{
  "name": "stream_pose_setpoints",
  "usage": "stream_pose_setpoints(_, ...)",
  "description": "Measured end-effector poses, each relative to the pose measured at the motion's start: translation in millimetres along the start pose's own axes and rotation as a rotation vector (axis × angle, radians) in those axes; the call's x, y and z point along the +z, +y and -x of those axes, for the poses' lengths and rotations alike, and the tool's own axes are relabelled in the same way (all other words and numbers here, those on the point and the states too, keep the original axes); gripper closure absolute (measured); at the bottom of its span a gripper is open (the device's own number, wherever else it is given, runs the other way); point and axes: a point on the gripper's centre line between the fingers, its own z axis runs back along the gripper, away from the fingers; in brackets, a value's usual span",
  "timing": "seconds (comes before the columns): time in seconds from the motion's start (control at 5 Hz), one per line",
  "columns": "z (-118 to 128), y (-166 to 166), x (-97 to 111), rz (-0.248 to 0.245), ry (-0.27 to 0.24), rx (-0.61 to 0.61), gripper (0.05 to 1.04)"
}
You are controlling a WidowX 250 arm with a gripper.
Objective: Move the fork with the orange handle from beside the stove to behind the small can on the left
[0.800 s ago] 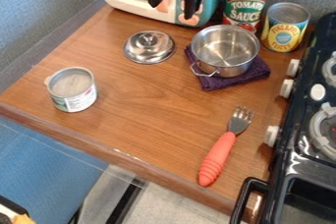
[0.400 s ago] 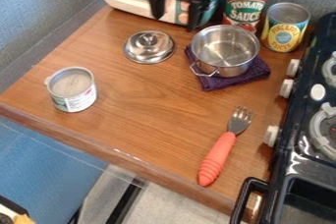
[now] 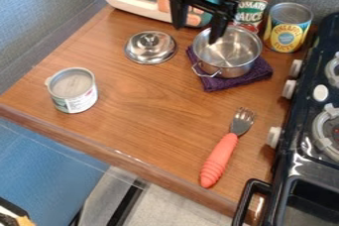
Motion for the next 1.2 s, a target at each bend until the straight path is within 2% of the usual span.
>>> stream_pose_setpoints(0.2, 15, -41, 12, -0.028, -0.017, -0.085, 0.083)
stream_pose_setpoints(0.4, 34, -67, 14, -0.022, -0.044, -0.122, 0.083)
stream_pose_setpoints(0.6, 53, -89, 9, -0.038, -0.052, -0.144, 0.083)
stream_pose_setpoints(0.8, 70, -98, -2, -0.073, -0.051, -0.098, 0.083)
stream_pose_setpoints(1.2, 93, -105, -30, -0.098, -0.039, -0.041, 0.083)
